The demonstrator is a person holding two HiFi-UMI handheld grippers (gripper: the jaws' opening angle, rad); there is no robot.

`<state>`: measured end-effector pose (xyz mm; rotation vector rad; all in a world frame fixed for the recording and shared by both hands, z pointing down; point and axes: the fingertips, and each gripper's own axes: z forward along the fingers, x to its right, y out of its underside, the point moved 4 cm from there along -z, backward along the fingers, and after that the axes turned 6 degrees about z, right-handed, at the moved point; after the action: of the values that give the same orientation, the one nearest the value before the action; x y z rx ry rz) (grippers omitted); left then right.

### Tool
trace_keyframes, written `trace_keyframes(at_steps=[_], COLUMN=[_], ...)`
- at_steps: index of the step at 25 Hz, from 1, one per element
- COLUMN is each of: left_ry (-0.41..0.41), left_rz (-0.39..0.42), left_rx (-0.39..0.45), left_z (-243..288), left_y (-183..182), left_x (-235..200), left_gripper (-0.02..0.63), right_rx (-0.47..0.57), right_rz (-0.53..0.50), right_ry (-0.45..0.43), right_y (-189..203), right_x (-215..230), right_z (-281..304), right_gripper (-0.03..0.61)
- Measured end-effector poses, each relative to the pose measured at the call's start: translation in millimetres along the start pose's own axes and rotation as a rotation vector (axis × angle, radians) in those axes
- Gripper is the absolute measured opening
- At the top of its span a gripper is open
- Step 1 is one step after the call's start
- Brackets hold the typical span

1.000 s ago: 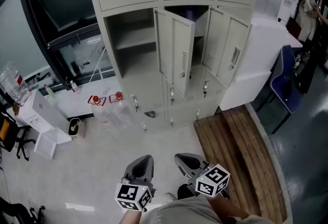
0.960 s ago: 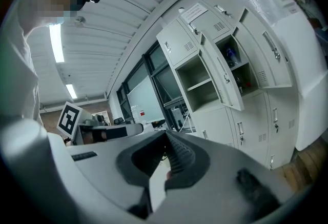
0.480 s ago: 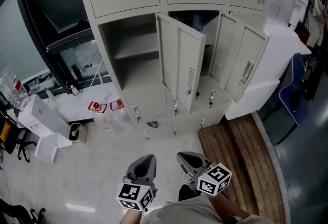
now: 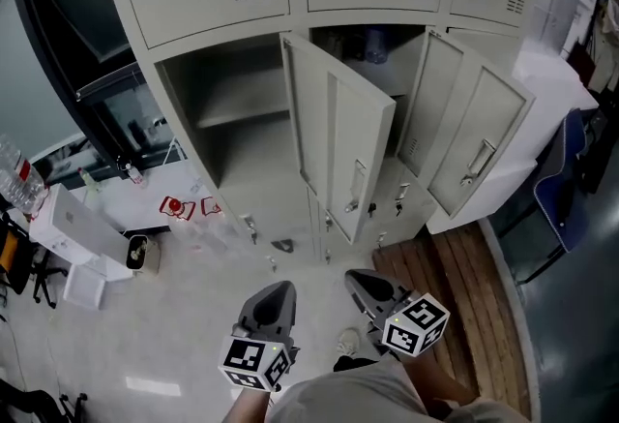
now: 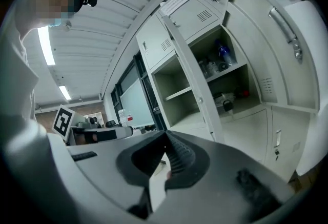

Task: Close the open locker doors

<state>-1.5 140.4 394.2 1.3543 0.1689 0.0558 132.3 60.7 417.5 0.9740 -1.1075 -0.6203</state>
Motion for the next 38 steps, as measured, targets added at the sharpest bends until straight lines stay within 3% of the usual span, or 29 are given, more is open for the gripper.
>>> trace_keyframes(at_steps=[9,14,28,38], left_ry=[-0.01,-0.043,-0.111,-0.06], left_rz=[0.004,-0.008,-0.039,-0.038], left_rx=[0.01,0.01,-0.012,-0.025], left_z=[55,75,86,94], left_y=[-16,-17,-12,-11], left_x=[-6,-10,-17,-35], left_gripper=[0.016,0.016,0.015,0.015], right_rx=[0.027,0.004,-0.061,-0.065], right_rz=[-0.001,-0.004,0.011,0.017], right_ry=[0.074,0.065,0.026,0.055], right_y=[-44,-53,-51,-49], right_x=[78,104,136,133], right_z=[1,10,31,47], right_gripper=[0.025,0.025,0.025,0.026])
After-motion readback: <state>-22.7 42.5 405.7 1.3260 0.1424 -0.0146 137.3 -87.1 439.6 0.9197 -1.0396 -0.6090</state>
